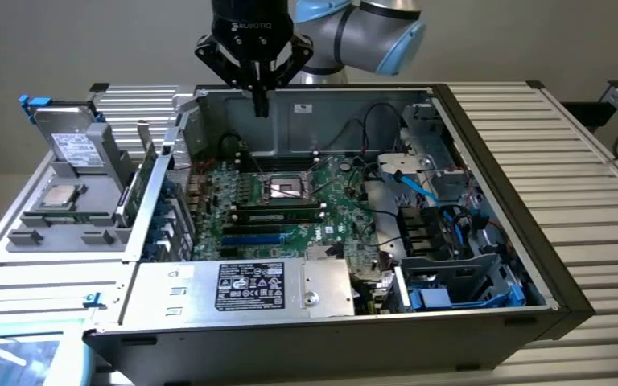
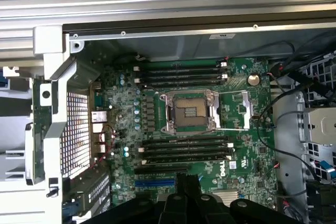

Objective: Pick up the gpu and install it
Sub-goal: 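Reach for the gpu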

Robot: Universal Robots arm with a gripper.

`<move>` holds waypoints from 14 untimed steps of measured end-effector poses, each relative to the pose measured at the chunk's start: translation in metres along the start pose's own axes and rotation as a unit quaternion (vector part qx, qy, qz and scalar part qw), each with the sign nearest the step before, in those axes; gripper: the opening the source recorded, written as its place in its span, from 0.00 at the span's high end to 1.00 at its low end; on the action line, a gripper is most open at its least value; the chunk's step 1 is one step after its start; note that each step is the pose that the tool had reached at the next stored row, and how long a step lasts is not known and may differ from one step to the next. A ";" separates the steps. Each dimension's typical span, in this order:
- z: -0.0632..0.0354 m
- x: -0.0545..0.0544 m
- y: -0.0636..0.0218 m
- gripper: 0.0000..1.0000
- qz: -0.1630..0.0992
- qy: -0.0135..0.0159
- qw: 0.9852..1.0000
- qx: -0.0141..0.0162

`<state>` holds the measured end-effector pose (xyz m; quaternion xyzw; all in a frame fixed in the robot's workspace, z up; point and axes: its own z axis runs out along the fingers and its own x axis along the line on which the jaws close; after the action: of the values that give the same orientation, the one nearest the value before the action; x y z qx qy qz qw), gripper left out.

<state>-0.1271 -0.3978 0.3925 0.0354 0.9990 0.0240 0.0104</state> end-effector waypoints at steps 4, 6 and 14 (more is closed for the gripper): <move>-0.0001 0.016 0.0016 0.88 0.000 0.000 1.000 0.000; 0.0000 0.026 0.0025 0.88 0.000 0.000 1.000 0.000; 0.0006 0.055 0.0049 0.68 0.000 0.000 1.000 0.000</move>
<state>-0.1817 -0.3889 0.3911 0.0354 0.9990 0.0240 0.0104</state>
